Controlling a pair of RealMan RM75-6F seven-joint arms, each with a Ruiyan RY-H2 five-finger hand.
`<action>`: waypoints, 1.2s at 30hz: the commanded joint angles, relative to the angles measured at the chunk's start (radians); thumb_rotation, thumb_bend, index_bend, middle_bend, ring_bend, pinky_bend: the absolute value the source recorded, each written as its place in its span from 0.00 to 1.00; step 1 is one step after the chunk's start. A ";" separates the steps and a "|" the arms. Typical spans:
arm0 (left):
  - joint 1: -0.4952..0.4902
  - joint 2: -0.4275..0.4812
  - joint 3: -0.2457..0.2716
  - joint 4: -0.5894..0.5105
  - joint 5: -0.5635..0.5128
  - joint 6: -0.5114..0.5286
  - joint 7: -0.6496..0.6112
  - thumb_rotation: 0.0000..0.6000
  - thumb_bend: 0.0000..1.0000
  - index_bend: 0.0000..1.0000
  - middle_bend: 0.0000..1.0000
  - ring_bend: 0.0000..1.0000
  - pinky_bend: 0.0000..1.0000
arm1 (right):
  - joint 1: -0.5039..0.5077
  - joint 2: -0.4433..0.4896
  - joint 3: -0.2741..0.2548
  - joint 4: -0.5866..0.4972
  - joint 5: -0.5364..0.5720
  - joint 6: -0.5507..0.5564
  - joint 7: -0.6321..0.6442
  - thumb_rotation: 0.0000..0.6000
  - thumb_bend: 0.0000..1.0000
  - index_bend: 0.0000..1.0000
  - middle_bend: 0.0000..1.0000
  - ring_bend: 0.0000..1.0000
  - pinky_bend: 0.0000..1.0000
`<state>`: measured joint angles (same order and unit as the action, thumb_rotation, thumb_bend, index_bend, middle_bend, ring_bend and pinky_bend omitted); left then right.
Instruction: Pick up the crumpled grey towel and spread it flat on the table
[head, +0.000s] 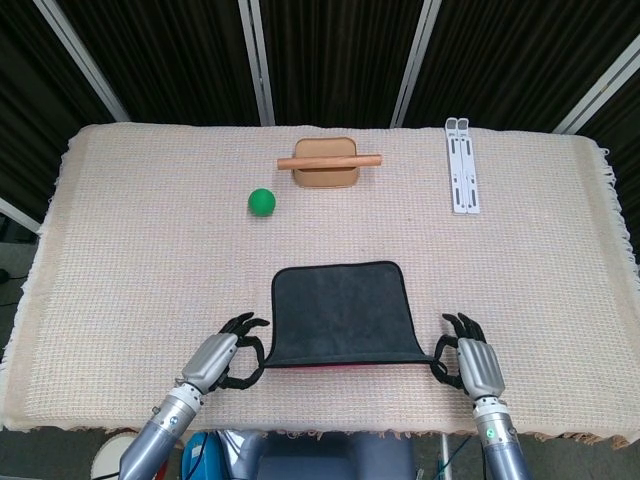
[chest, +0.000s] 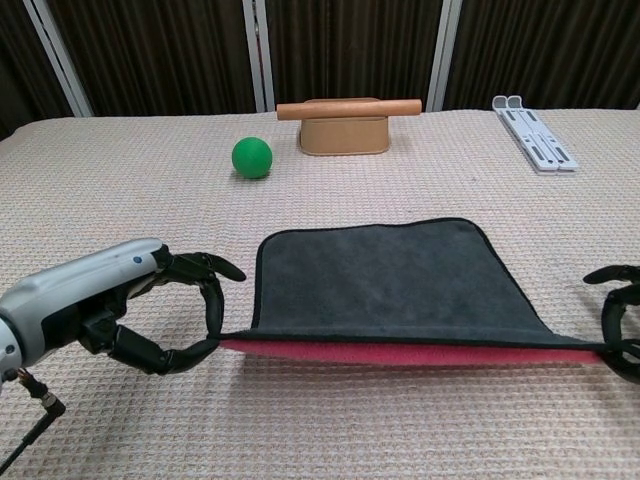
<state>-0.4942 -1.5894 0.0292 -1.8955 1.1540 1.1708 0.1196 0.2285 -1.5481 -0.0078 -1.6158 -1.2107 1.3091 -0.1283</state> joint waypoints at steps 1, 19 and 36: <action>0.002 0.004 0.006 0.008 -0.003 -0.023 -0.002 1.00 0.56 0.65 0.12 0.00 0.00 | -0.003 0.003 -0.002 -0.001 -0.003 -0.009 0.000 1.00 0.55 0.65 0.15 0.00 0.04; -0.013 0.127 0.001 -0.036 -0.013 -0.178 -0.091 1.00 0.30 0.24 0.00 0.00 0.00 | -0.032 0.065 -0.035 -0.014 -0.054 -0.065 0.033 1.00 0.23 0.00 0.00 0.00 0.00; 0.185 0.370 0.030 0.018 0.328 0.224 0.108 1.00 0.18 0.16 0.00 0.00 0.00 | -0.100 0.198 0.016 0.056 -0.248 0.174 0.059 1.00 0.22 0.00 0.00 0.00 0.00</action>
<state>-0.3806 -1.2576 0.0363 -1.9343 1.3971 1.2585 0.0716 0.1409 -1.3569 -0.0070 -1.6053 -1.4334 1.4422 -0.0578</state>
